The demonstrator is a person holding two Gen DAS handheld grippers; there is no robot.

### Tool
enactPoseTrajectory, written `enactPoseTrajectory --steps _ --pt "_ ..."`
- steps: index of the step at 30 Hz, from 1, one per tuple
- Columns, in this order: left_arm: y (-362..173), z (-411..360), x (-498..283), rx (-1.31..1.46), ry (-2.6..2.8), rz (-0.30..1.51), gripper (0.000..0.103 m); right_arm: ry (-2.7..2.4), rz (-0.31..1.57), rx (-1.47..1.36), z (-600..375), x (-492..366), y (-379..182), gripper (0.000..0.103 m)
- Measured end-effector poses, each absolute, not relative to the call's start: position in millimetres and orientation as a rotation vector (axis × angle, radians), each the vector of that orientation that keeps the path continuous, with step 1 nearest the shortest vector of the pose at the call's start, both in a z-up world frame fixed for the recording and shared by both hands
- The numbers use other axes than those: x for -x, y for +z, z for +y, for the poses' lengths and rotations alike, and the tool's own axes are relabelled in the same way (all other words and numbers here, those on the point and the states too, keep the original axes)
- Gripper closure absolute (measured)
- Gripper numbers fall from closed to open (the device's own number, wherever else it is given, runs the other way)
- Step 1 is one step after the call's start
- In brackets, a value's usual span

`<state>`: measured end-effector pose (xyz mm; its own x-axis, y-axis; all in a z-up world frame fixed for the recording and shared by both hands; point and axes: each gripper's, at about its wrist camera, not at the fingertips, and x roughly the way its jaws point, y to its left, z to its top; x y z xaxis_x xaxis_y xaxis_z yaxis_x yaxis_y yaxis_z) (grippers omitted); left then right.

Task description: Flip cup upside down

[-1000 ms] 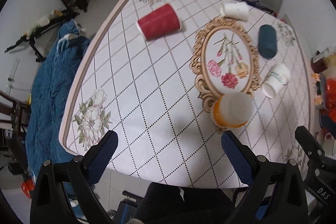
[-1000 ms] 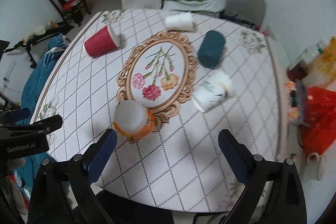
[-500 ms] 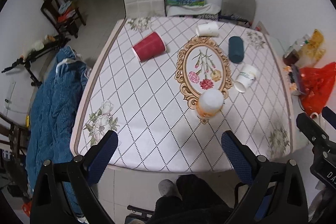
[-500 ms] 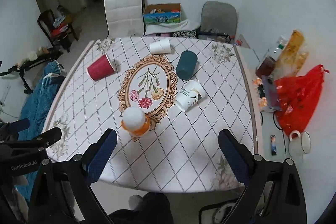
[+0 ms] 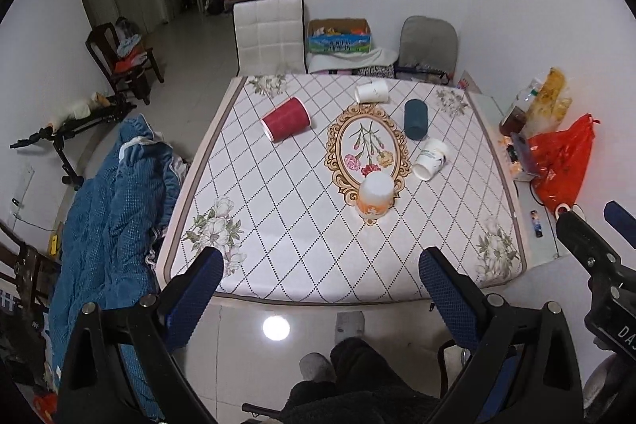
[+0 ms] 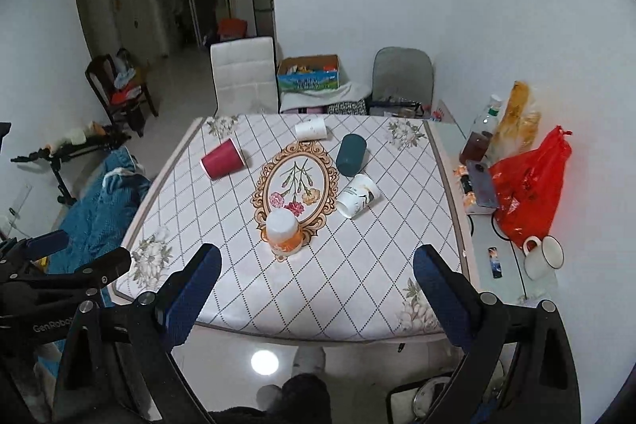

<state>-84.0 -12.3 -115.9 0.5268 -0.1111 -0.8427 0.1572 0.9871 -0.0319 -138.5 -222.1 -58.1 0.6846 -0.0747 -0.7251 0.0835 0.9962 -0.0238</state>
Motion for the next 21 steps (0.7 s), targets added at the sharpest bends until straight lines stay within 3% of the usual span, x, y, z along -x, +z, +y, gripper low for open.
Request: enactPoseTrajectory --steps 9,21 --pt "-96.1 -9.7 120.1 -0.061 -0.177 0.968 0.002 -0.105 0.769 -0.034 -215.8 192.9 -31.4 0.003" --pt "-82.6 -16.4 138.3 -0.045 -0.135 0.929 0.002 -0.099 0.749 0.005 -223.8 200.1 -15.5 0.003"
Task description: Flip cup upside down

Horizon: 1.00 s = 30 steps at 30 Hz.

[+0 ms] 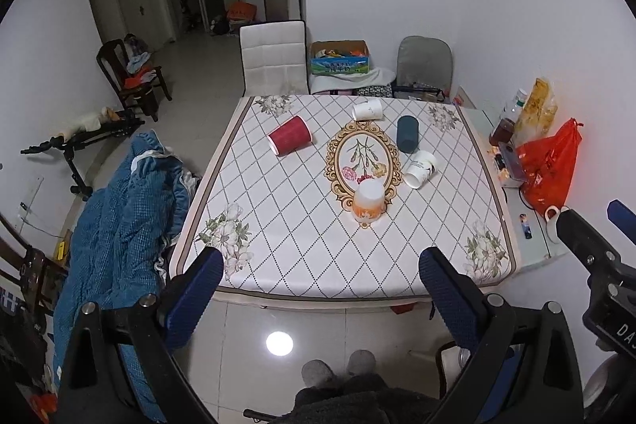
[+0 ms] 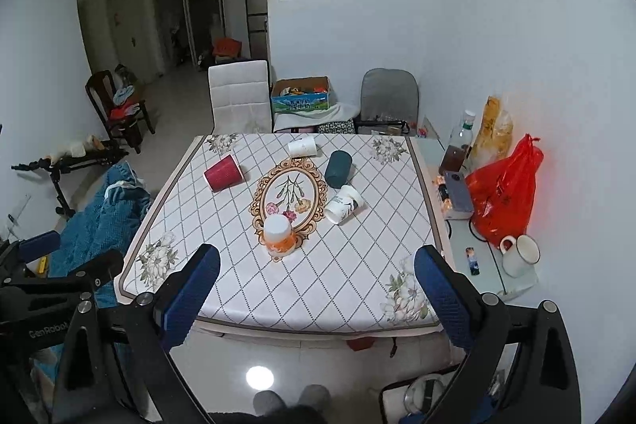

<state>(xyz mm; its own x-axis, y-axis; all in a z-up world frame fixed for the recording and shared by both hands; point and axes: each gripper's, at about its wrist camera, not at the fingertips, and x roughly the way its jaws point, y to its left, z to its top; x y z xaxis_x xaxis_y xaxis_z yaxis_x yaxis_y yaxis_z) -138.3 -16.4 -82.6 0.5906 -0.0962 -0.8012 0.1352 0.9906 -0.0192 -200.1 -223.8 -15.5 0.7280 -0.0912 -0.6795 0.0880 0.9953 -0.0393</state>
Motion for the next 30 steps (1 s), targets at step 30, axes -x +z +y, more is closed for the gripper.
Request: enactPoseTrajectory --steps 30 --pt "-66.3 -19.8 133.6 -0.029 -0.089 0.916 0.002 -0.038 0.794 0.009 -237.3 176.5 -22.2 0.003"
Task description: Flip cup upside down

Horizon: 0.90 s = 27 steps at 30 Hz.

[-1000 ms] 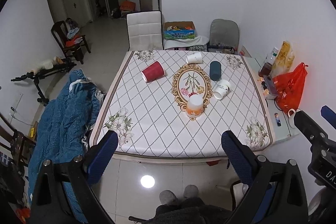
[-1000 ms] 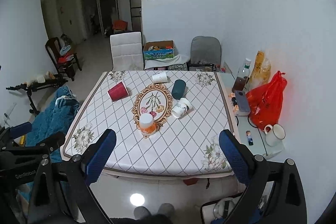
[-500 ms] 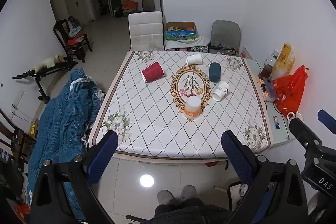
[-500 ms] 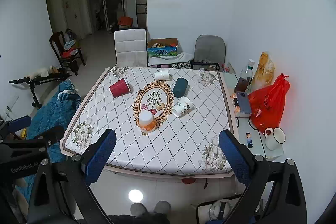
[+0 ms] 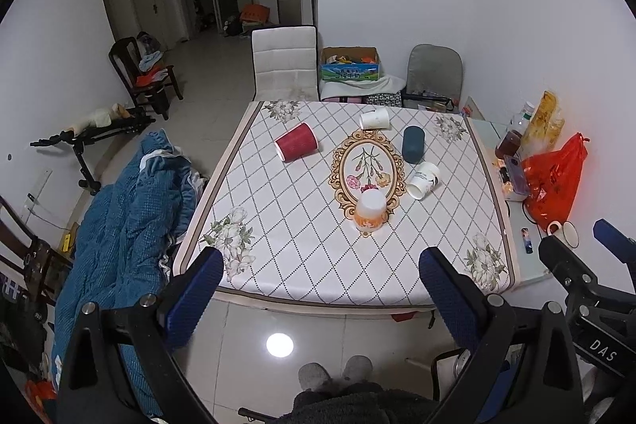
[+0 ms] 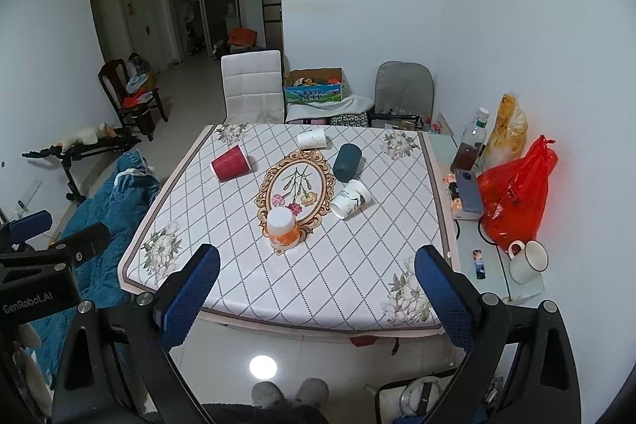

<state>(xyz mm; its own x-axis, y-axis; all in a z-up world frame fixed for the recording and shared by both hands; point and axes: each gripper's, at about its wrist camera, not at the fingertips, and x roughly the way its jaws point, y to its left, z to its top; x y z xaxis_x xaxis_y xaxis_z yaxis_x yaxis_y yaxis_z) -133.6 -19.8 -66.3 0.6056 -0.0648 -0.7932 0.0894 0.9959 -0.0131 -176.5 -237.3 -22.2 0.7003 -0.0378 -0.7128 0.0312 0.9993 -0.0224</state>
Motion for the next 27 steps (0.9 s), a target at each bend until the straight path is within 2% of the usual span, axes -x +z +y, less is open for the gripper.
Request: enactPoseTrajectory --steps 27 --pt "-71.2 -19.9 133.0 -0.043 -0.076 0.921 0.002 -0.027 0.798 -0.002 -233.3 173.9 -26.4 0.003"
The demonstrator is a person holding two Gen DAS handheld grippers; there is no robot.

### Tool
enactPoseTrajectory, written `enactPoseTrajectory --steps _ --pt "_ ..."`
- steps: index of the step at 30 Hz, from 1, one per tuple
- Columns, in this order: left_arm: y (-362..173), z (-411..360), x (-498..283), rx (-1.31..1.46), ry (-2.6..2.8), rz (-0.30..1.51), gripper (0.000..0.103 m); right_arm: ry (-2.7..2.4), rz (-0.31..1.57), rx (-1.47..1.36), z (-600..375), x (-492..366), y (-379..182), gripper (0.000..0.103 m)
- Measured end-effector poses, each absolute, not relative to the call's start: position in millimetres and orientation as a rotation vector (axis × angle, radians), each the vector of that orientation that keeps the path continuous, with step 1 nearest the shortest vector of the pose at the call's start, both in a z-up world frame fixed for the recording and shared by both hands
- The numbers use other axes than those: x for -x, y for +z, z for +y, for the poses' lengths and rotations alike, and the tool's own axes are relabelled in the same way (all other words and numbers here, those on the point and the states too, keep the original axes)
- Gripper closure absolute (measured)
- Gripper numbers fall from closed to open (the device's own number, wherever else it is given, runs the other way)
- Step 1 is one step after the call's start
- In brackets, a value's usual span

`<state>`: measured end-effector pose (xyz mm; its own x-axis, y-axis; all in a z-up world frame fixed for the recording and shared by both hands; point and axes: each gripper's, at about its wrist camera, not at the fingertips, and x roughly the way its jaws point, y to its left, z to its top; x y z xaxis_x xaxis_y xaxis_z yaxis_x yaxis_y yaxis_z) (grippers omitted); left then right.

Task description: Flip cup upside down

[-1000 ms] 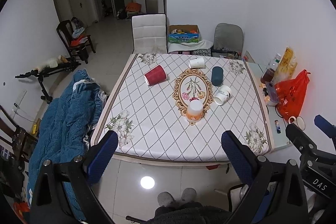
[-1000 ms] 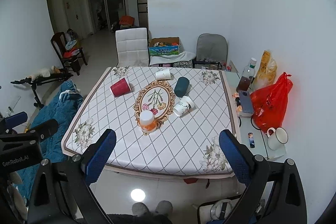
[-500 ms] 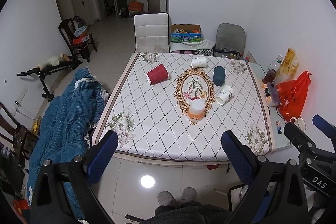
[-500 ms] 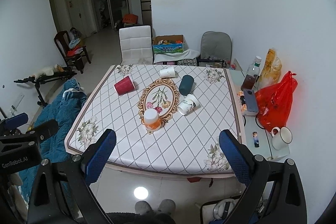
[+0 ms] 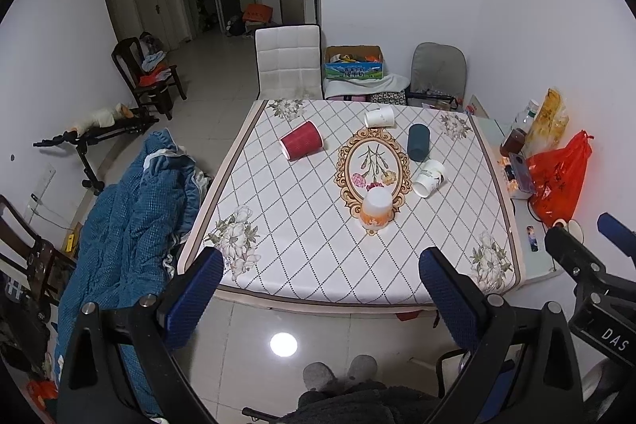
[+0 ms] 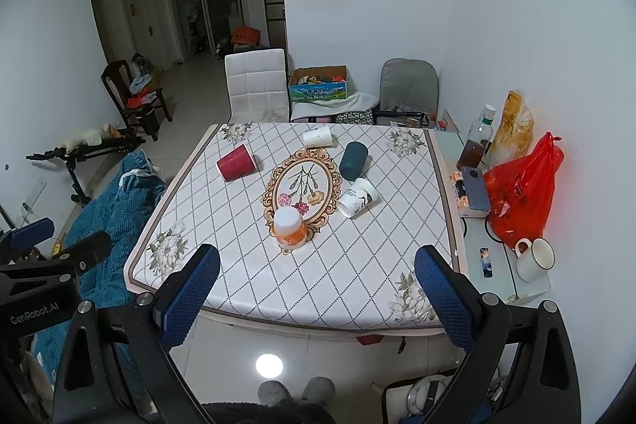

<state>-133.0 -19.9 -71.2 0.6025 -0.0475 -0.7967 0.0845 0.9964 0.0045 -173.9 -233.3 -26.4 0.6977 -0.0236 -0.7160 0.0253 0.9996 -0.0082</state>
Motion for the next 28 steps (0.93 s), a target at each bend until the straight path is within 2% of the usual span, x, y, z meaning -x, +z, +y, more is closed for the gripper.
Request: enactPoseTrajectory --steps 28 --pt "-74.4 -19.8 119.9 -0.045 -0.057 0.918 0.002 -0.034 0.802 -0.006 -232.8 169.7 -28.3 0.002"
